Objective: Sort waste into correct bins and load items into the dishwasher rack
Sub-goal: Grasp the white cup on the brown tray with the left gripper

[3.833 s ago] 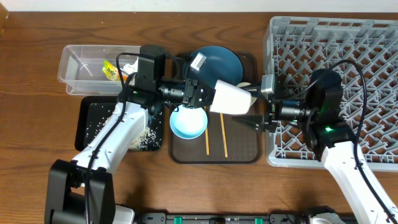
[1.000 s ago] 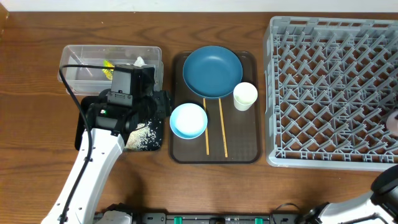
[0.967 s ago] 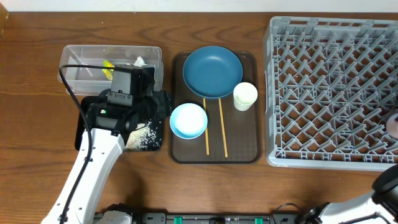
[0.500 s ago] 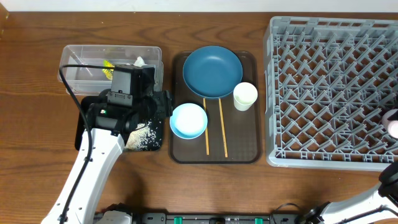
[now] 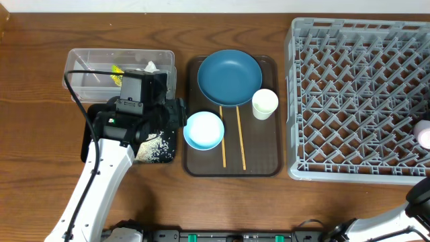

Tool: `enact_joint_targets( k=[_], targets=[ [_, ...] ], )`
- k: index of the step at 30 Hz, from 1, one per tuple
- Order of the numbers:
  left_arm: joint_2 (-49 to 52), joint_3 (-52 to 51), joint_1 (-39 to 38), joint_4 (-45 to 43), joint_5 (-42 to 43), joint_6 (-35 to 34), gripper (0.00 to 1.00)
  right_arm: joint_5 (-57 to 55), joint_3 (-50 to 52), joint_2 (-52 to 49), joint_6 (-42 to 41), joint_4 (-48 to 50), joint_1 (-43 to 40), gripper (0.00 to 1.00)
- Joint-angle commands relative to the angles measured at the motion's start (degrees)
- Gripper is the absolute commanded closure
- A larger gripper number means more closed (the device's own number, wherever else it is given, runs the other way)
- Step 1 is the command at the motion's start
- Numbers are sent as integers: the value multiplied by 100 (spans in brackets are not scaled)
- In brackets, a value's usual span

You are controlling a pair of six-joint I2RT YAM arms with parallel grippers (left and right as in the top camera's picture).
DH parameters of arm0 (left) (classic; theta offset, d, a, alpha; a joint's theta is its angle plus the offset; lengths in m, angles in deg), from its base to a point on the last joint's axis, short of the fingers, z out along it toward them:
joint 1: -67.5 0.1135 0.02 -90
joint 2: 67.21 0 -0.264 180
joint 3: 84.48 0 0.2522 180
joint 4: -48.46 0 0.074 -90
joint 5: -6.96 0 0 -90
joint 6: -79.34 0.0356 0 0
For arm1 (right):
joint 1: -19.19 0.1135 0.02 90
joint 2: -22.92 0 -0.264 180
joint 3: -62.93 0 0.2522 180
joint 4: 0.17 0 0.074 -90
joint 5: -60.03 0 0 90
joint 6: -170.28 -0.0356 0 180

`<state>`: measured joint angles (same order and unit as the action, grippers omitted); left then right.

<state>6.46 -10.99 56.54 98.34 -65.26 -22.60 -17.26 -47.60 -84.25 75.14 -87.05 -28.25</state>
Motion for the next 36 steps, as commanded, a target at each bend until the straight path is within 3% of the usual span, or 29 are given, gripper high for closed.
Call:
enact_joint_targets(
  k=[1,8,24,28,32,36],
  targets=[
    [7,50,7,28,-52,35,36,125,-111,122,26,-63,28,12],
    [7,50,7,31,-50,35,36,85,-116,271,-70,-168,15,20],
    [7,50,7,31,-50,35,36,-426,-111,769,-254,-372,28,23],
    [7,50,-22,-44,-48,35,36,76,-109,769,-122,-538,131,23],
    [22,50,-190,-481,-50,37,36,1182,-109,769,723,-511,518,21],
    [173,52,-417,-925,-50,31,36,1320,-109,769,953,-446,1106,18]
  ],
)
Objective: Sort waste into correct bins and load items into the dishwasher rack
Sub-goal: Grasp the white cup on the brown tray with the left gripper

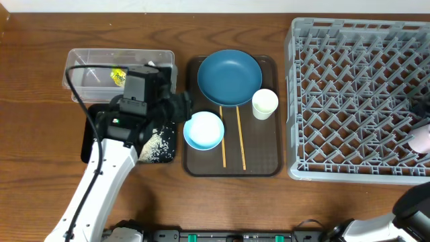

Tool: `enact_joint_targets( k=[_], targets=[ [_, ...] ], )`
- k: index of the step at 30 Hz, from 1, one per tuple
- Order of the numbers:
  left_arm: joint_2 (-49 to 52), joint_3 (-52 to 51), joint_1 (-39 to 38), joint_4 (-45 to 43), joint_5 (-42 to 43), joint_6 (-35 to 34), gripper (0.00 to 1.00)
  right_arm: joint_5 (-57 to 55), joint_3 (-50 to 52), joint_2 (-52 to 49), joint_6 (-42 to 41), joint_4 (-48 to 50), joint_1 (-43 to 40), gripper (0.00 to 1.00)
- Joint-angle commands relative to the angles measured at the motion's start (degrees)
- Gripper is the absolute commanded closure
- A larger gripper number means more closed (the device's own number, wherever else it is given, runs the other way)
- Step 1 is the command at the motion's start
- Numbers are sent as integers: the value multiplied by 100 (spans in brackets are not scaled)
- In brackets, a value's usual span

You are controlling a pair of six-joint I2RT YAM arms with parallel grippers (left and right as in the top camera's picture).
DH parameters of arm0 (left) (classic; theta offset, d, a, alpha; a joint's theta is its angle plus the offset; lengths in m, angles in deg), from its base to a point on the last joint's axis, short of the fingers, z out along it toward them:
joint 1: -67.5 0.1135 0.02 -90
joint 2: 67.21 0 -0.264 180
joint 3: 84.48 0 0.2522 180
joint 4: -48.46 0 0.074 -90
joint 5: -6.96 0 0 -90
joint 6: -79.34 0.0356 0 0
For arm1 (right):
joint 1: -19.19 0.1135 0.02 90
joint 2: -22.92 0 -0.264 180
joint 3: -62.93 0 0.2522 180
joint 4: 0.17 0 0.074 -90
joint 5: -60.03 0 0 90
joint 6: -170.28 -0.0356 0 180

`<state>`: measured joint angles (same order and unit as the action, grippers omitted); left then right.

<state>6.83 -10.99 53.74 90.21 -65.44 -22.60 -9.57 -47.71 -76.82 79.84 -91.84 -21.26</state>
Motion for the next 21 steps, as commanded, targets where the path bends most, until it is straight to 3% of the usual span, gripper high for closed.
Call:
enact_joint_targets(
  k=[1,14,21],
  targets=[
    [212,66,-203,-166,-31,31,36,551,-98,26,533,46,568,18],
    [2221,2044,-1154,-236,-33,33,36,337,-98,26,590,90,1700,16],
    [3230,2199,-1674,-754,-33,31,36,334,-98,26,590,98,1727,16]
  ],
)
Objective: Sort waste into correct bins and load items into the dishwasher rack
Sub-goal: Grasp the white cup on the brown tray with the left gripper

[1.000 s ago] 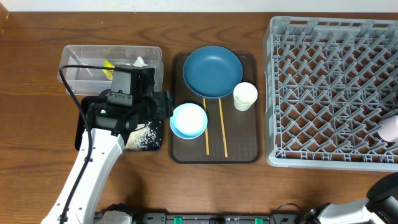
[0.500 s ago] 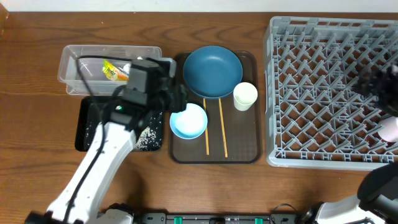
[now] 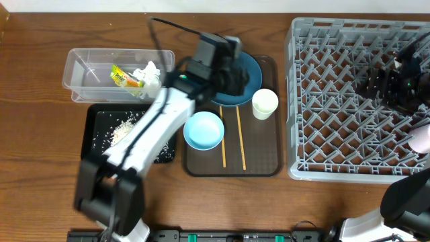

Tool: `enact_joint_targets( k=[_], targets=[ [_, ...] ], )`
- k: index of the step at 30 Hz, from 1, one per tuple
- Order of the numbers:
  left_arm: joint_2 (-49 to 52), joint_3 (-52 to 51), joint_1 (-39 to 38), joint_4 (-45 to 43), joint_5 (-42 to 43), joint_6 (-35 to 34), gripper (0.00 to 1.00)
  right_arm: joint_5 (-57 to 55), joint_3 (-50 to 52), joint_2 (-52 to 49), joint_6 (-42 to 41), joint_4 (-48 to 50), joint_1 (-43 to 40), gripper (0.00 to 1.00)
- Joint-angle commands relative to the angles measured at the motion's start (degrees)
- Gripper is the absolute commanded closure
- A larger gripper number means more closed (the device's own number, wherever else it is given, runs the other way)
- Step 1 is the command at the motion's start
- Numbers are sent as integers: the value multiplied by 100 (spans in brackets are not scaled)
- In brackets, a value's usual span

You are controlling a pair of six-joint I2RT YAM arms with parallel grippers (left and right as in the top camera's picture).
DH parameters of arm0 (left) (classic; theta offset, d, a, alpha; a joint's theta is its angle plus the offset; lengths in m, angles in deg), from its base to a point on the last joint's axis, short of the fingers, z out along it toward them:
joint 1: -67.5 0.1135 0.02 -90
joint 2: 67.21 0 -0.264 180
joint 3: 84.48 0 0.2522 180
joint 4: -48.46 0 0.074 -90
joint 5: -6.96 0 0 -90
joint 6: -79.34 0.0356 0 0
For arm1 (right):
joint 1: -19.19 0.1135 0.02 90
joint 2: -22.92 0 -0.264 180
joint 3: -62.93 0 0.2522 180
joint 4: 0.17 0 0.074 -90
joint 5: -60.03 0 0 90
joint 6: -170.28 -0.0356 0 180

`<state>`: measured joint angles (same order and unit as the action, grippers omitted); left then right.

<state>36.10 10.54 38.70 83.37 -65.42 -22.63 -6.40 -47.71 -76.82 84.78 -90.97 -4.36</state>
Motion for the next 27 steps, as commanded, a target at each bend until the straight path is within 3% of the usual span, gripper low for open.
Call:
enact_joint_targets(
  k=[1,8,12,19,21,27],
  targets=[
    [402,48,-240,-94,-35,33,36,17,-98,26,96,11,37,16],
    [929,46,-511,-66,-35,33,37,17,-98,26,96,11,37,16],
    [1086,46,-531,166,-37,33,62,15,-98,26,96,7,37,14],
    [1093,46,-525,691,-35,33,81,17,-94,26,96,4,37,6],
    [1071,46,-522,828,-37,33,91,15,-92,26,98,-7,37,3],
    [581,46,-378,1209,-26,31,94,20,-92,26,114,-35,37,1]
  ],
)
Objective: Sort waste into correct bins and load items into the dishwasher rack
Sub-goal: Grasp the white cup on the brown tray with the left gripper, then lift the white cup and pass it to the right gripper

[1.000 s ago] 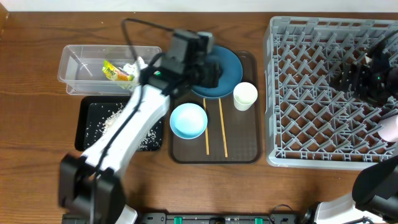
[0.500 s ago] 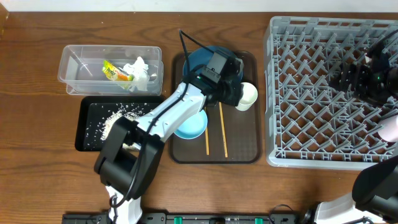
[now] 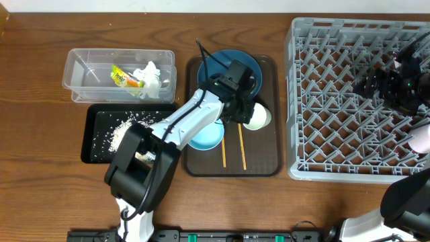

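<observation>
On the brown tray (image 3: 267, 168) lie a blue plate (image 3: 225, 70), a light blue bowl (image 3: 209, 140) partly under my left arm, two chopsticks (image 3: 242, 149) and a white cup (image 3: 259, 117). My left gripper (image 3: 243, 111) reaches across the tray and sits at the cup's left side, apparently shut on its rim; the cup is tilted. My right gripper (image 3: 393, 84) hovers over the grey dishwasher rack (image 3: 336, 101); its jaws are too dark to read. A pink cup (image 3: 421, 138) rests at the rack's right edge.
A clear bin (image 3: 87, 74) with wrappers and crumpled paper stands at the back left. In front of it a black tray (image 3: 97, 134) holds spilled rice. The left arm's base rises from the front edge.
My left gripper has gone from over the blue plate to the white cup. The cup has shifted slightly toward the front left and now leans. The right arm has not moved.
My left gripper first hung over the black tray and clear bin, and stayed near there a moment later. Then it was above the blue plate, while the right arm appeared over the rack. Now the left gripper is at the white cup.
</observation>
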Tool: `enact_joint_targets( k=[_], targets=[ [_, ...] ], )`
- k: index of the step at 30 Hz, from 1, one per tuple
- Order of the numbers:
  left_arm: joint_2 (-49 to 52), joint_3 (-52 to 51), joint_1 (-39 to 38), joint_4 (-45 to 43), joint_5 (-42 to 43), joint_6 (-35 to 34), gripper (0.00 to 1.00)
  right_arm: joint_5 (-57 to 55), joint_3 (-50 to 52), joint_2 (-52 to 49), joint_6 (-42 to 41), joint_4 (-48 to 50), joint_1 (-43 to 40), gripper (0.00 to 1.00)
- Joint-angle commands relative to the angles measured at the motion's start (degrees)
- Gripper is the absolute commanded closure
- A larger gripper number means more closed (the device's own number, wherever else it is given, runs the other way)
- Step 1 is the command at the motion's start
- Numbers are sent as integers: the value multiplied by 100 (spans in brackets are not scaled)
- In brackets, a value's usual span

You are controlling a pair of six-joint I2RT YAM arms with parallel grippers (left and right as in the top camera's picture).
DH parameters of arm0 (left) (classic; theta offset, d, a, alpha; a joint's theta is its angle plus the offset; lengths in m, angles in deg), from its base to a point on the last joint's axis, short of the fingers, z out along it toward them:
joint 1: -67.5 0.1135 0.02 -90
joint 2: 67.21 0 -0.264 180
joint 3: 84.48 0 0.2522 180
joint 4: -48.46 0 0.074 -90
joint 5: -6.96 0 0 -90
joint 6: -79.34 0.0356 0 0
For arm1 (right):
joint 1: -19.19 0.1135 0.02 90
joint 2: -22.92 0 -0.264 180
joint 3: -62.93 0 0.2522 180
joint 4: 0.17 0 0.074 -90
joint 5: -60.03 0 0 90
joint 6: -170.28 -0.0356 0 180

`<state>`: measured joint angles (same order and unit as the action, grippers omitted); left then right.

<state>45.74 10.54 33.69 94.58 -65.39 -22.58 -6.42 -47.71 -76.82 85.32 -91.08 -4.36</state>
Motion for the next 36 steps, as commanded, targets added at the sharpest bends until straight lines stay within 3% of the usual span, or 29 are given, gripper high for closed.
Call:
enact_joint_targets(
  k=[1,4,9,18,27,36],
  targets=[
    [-533,48,184,136,-7,17,94,35,-92,26,151,-39,37,1],
    [-984,46,452,192,317,-203,94,118,-83,26,297,-68,46,1],
    [-1384,46,1158,-83,2105,-533,94,898,42,26,813,-61,264,1],
    [-1086,35,1967,-614,4922,-942,94,2686,1104,26,1954,555,1368,1],
    [-994,9,1961,-610,5980,-935,94,4304,2155,26,2229,2479,2559,3],
    [-994,9,1958,-586,5995,-940,94,5869,2166,26,3241,3176,2942,3]
  ],
)
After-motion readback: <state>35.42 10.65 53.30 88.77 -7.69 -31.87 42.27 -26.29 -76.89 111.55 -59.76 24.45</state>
